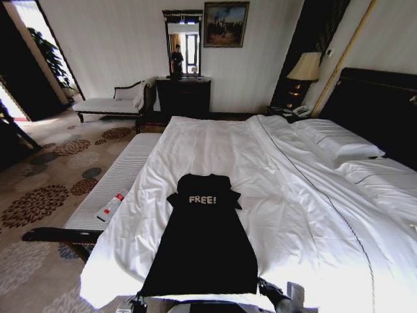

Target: Fold the clothes on the bed.

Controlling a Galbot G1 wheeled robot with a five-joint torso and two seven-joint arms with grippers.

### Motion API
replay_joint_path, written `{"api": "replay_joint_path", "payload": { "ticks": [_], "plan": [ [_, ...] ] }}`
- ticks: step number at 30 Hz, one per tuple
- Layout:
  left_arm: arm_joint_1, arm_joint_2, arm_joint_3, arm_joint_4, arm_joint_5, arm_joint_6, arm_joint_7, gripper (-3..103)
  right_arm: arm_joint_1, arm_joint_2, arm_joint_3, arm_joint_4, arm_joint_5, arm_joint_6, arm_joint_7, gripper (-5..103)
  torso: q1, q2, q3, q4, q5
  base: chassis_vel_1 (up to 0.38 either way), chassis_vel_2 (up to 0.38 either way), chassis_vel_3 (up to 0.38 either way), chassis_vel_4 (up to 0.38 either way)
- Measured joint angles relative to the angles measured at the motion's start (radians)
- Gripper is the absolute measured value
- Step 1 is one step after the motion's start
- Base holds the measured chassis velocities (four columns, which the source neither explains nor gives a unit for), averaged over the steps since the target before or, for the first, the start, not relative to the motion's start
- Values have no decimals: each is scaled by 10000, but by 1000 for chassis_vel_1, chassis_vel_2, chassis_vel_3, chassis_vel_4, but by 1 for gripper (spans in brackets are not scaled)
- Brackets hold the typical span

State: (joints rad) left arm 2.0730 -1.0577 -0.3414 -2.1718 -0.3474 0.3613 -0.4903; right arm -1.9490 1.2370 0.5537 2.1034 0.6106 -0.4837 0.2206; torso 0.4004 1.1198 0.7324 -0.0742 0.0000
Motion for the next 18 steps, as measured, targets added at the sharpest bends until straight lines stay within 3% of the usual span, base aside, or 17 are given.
{"api": "replay_joint_path", "payload": {
  "ticks": [2, 3, 4, 8, 9, 11, 12, 14, 15, 18],
  "plan": [
    [61, -21, -18, -73, 300, -301, 64, 24, -41, -38, -4, 127, -346, 47, -128, 33, 0, 1, 0, -1, -1, 0, 0, 0, 0],
    [101, -28, -25, -133, 384, -409, 98, 29, -72, -49, -2, 221, -454, 71, -163, 33, 0, 0, 0, -1, -1, 0, 0, 0, 0],
    [101, -28, -25, -133, 384, -409, 98, 29, -72, -49, -2, 221, -454, 71, -163, 33, 0, 0, 0, -1, -1, 0, 0, 0, 0],
    [233, -39, -99, -378, 605, -668, 200, 45, -237, -133, 208, 590, -495, 206, -153, 55, 0, 1, 0, -1, 0, 0, 0, 0, 0],
    [233, -39, -99, -378, 605, -668, 200, 45, -237, -133, 208, 590, -495, 206, -153, 55, 0, 1, 0, -1, 0, 0, 0, 0, 0],
    [244, -76, -236, -606, 623, -819, 225, 56, -346, -315, 638, 826, -473, 270, -115, 66, 0, 0, 0, -3, -1, 0, 0, 0, 0],
    [212, -99, -317, -738, 597, -876, 224, 61, -352, -429, 856, 934, -368, 287, -102, 66, -1, 1, 0, -3, -1, 0, 0, 0, 0],
    [72, -128, -495, -1034, 478, -978, 215, 67, -226, -801, 1463, 1169, 278, 308, -13, 77, -1, 1, 0, -3, -1, 0, 0, 0, 0],
    [72, -128, -495, -1034, 478, -978, 215, 67, -226, -801, 1463, 1169, 278, 308, -13, 77, -1, 1, 0, -3, -1, 0, 0, 0, 0],
    [-215, -41, -757, -1247, 334, -1147, 213, 83, 343, -1626, 2520, 1378, 1914, 302, 14, 93, 0, 0, 0, 0, 0, 0, 0, 0, 0]
  ]
}}
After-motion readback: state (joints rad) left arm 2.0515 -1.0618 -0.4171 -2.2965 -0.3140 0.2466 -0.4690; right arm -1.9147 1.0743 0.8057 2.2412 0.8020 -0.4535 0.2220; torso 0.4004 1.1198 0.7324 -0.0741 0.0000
